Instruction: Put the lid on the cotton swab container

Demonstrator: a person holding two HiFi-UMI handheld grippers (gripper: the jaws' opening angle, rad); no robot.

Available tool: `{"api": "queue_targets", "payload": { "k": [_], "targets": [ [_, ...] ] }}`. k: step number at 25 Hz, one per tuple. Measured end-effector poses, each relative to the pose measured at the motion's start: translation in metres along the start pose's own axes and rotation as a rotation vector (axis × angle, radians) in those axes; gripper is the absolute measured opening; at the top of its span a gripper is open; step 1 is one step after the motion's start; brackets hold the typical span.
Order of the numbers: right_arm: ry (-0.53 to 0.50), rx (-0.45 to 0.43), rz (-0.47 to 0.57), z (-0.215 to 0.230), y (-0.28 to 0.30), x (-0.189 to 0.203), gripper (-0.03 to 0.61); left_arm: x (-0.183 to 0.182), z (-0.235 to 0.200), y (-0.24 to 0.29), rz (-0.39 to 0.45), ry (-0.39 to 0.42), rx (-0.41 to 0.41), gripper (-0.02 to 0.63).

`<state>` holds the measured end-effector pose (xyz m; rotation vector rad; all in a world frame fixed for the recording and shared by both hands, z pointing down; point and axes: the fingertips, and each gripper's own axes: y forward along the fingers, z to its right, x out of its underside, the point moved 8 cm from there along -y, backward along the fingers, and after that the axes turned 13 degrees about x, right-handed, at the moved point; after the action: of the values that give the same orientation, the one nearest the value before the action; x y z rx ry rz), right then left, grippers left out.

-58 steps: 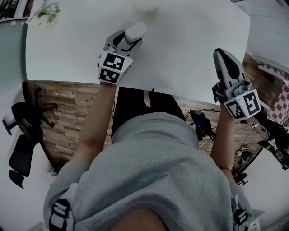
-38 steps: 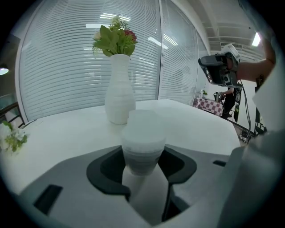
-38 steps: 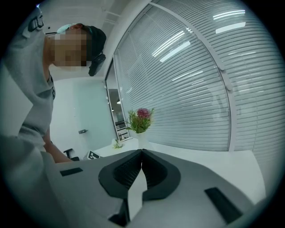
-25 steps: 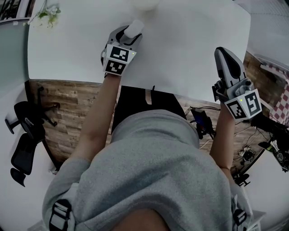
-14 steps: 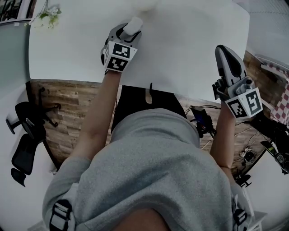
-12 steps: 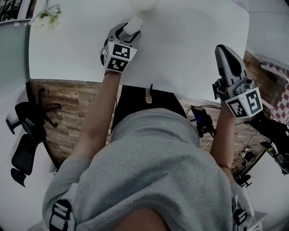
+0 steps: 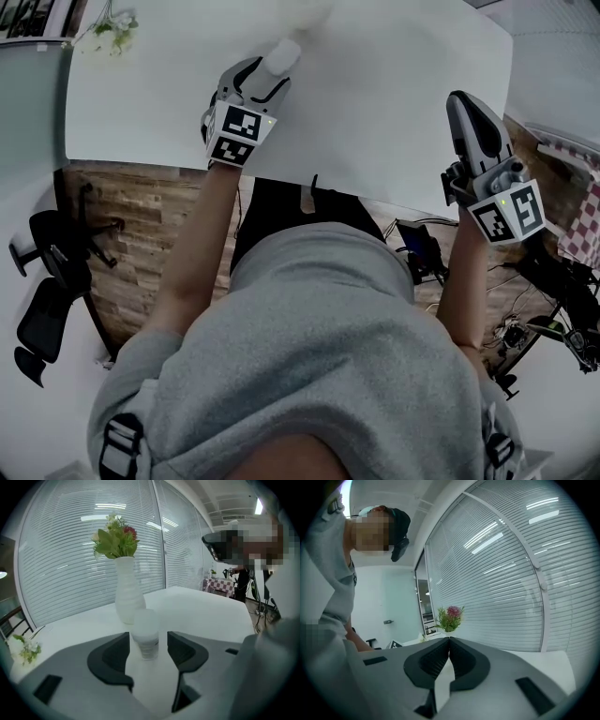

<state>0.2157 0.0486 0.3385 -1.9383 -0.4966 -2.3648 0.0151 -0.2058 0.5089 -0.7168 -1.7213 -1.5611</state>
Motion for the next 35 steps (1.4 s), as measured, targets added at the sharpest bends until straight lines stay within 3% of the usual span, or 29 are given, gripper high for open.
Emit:
{"api": "queue_targets", "payload": {
  "k": [9,13,18,26,28,35],
  "targets": [
    [-0.035,-0.028,0.05,-0.012,0.001,-0.022,0.025,-0.008,0.013,-0.052,0.059,0.034,-0.045,0.221],
    [-0.044,-0.057,0.073,-0.017,0.005,-0.031,0.025,-0.024,0.017,-0.082,0.102,0.097,-0.129,0.094],
    [-0.062,-0.074,0.106,-0.017,0.007,-0.043,0.025,-0.059,0.017,-0.114,0.224,0.114,-0.149,0.011],
    [-0.09,-0.074,0.14,-0.011,0.009,-0.06,0.025,-0.117,0.018,-0.158,0.447,0.149,-0.158,0.006],
    [-0.122,-0.068,0.163,-0.013,0.009,-0.065,0.025,-0.123,0.02,-0.166,0.484,0.121,-0.157,0.006],
    [-0.213,-0.025,0.289,-0.021,-0.001,-0.083,0.025,-0.127,0.019,-0.193,0.48,0.07,-0.193,0.006]
  ]
}}
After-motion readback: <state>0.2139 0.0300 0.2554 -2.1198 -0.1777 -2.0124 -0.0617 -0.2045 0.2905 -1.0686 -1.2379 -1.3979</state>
